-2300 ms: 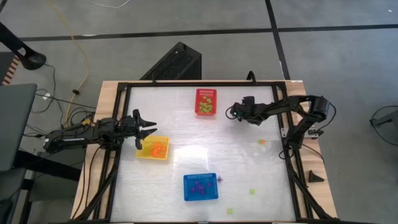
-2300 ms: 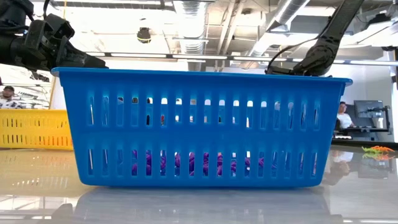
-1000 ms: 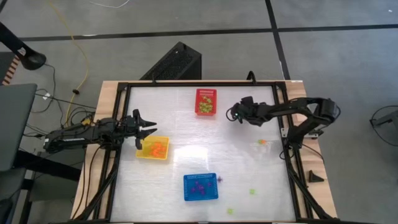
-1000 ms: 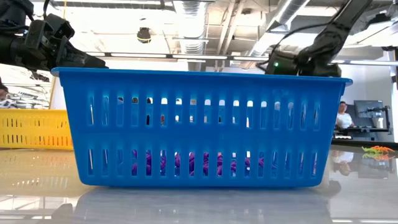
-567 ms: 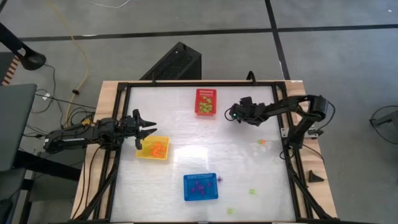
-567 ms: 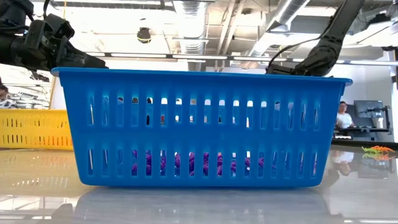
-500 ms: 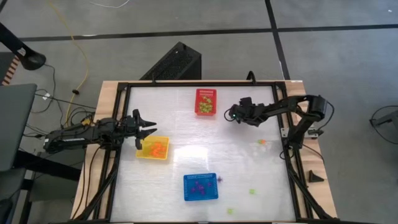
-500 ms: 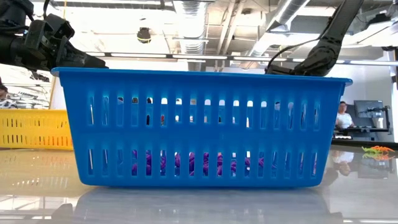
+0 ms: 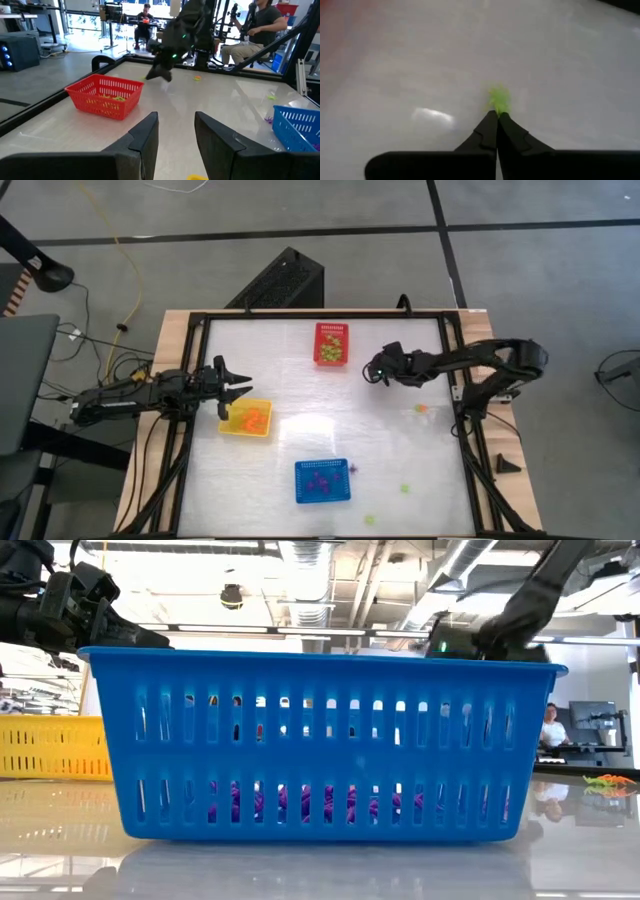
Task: Sort Halloween decoration
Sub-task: Put the green spider toy into the red basket
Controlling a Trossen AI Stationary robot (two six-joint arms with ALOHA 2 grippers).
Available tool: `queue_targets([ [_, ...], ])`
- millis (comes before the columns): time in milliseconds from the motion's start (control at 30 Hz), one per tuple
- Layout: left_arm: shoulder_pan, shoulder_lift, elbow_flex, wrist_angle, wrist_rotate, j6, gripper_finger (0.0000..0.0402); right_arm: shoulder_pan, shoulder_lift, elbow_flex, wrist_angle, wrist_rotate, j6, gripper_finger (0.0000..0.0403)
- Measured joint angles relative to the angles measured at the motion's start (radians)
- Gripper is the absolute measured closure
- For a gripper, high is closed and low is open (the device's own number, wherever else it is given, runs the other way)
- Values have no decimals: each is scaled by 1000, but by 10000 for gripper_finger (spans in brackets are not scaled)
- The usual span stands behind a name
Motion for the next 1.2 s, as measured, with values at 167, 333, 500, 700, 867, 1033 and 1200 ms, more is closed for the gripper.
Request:
queue_targets([
  [167,0,0,0,0,0,0,285,65,-175,4,-133,4,-14,382],
  [333,0,0,0,0,0,0,285,192,-325,4,-188,-38,-4,384],
  [500,0,0,0,0,0,0,285,388,-423,5,-149,-148,5,383],
  [700,0,0,0,0,0,0,285,732,-418,5,30,-147,48,382],
  [867,0,0,0,0,0,0,285,966,-293,39,233,13,47,383],
  [1033,0,0,0,0,0,0,285,999,-127,150,213,190,14,383],
  [1200,0,0,0,0,0,0,285,826,-54,232,191,169,-139,383],
])
